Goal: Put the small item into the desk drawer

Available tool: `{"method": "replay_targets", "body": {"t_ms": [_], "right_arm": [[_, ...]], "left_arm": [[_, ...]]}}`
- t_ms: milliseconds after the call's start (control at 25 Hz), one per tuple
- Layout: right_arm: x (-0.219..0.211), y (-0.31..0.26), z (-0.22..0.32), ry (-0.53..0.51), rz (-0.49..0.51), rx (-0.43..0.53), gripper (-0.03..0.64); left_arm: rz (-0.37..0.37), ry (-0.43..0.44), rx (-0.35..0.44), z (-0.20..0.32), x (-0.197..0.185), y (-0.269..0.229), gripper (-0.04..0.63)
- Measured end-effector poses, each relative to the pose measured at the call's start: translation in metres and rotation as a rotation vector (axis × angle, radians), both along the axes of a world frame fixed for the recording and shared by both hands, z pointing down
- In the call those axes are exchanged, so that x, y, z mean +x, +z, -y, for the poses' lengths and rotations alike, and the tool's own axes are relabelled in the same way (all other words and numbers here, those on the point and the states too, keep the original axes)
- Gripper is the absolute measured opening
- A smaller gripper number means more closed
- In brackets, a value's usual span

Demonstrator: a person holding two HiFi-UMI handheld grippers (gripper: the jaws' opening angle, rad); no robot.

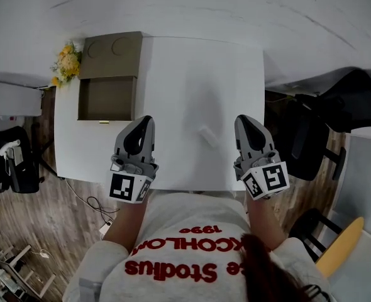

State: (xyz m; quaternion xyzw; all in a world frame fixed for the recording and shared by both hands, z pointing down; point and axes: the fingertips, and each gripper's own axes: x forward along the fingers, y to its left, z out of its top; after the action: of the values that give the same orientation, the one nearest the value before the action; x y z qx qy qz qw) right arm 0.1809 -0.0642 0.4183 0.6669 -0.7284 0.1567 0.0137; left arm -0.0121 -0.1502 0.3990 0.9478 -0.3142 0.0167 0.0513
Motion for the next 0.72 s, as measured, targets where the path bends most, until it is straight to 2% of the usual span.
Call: {"method": "replay_targets", "body": {"t_ms": [280, 720], "right_arm": [[-0.024, 0.086, 0.0, -0.076, 0.016, -0.189, 0.014], [-0.063, 0.174, -0.006, -0.236, -0.025, -0.43, 0.151]], "left_arm": [[0.018, 0.019, -0.064, -0.002, 0.003, 0.03, 0.006], [0.055, 0.034, -0.136, -0.003, 0.014, 0.063, 0.006]]}}
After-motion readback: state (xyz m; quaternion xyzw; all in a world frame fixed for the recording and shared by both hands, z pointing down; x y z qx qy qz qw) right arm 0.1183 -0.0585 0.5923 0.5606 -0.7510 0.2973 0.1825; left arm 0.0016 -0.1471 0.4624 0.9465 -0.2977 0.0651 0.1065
